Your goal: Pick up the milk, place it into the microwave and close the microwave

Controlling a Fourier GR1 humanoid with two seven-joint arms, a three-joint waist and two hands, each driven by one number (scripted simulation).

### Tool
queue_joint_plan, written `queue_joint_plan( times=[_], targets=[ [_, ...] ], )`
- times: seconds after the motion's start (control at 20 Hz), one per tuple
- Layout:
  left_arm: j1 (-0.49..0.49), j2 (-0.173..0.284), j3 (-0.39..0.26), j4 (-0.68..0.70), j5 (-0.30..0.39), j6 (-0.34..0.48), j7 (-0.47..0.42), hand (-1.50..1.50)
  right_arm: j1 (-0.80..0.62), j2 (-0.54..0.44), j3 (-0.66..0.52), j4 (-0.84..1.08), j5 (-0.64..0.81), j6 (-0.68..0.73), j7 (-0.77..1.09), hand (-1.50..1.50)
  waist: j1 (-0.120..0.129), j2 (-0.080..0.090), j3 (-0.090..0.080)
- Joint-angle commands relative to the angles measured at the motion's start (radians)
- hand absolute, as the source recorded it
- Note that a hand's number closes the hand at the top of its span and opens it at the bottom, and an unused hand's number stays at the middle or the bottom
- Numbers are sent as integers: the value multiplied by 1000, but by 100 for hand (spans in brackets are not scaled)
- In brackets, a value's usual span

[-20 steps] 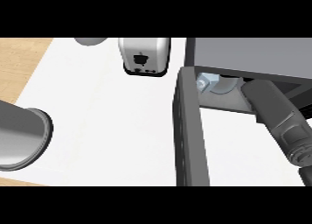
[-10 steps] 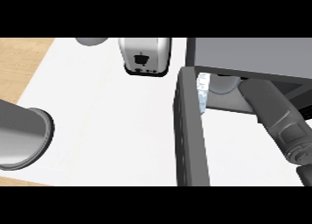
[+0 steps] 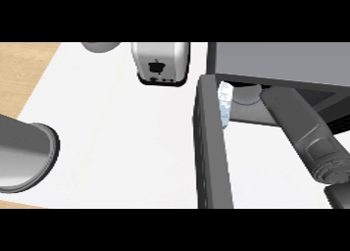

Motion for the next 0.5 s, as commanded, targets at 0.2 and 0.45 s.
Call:
queue_joint_plan(
  times=[0.2,0.45],
  targets=[
    [-33,-11,-67,26,-36,-42,-11,-150,41,29,-102,-37,-105,191,-121,-150,-43,-22,-7],
    [-19,-59,-125,7,-60,-48,-10,-150,58,22,-156,-25,-160,348,-135,-150,-53,-32,-8]
  ],
)
